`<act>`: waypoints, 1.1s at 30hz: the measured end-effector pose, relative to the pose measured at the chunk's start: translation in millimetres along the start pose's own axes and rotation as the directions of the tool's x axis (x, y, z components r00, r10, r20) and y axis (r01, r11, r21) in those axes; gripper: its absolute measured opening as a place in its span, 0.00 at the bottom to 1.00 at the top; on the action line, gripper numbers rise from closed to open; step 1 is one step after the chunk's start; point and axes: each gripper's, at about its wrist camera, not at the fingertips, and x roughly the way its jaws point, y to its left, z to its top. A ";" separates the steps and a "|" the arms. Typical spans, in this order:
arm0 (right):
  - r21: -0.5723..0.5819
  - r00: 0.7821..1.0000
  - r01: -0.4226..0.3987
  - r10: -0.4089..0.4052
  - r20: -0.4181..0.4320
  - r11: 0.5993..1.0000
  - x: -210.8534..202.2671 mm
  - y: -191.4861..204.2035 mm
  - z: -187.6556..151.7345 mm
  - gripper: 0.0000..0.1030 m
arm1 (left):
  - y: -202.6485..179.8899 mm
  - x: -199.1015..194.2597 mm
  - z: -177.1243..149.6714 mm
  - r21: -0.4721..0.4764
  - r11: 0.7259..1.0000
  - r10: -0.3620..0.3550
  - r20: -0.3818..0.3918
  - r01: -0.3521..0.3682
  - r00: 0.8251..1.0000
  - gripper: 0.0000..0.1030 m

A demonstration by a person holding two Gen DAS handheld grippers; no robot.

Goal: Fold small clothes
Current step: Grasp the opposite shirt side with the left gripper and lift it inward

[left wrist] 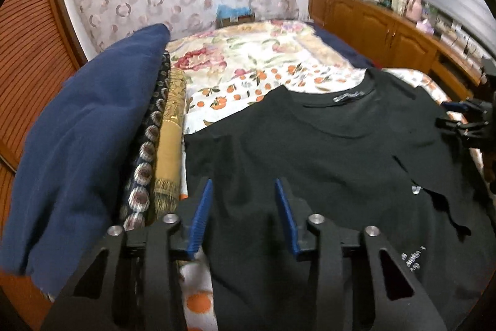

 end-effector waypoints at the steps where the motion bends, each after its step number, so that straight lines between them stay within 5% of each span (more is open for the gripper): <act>1: -0.001 1.000 0.005 -0.005 -0.007 1.000 2.6 1.4 1.9 0.61 | 0.2 3.5 2.0 0.005 1.000 0.009 -0.011 -0.009 1.000 0.36; 15: 0.040 0.999 -0.031 0.031 -0.013 0.999 10.4 -11.8 5.2 0.67 | 7.9 48.6 15.8 -0.014 0.998 0.054 -0.102 -0.056 0.993 0.35; 17: 0.044 0.999 -0.034 0.035 -0.014 0.998 10.6 -14.6 4.8 0.67 | 7.4 47.4 15.6 -0.002 0.998 0.055 -0.097 -0.055 0.994 0.28; 18: 0.047 0.999 -0.038 0.038 -0.014 0.998 10.7 -17.0 5.0 0.68 | 7.4 46.3 15.1 0.007 0.999 0.054 -0.092 -0.053 0.994 0.08; 19: 0.048 0.999 -0.037 0.038 -0.014 0.998 10.4 -17.7 5.0 0.68 | 7.8 45.1 15.1 0.012 0.999 0.047 -0.089 -0.047 0.995 0.04; 25: 0.049 0.999 -0.033 0.033 -0.015 0.998 11.6 -18.7 5.9 0.70 | 26.2 -2.7 29.8 -0.018 0.995 0.096 0.064 -0.095 0.993 0.03; 33: 0.065 0.999 -0.043 0.044 -0.010 0.997 9.7 -24.2 6.1 0.71 | 55.8 -25.8 33.1 -0.069 0.997 0.053 0.108 -0.046 0.993 0.03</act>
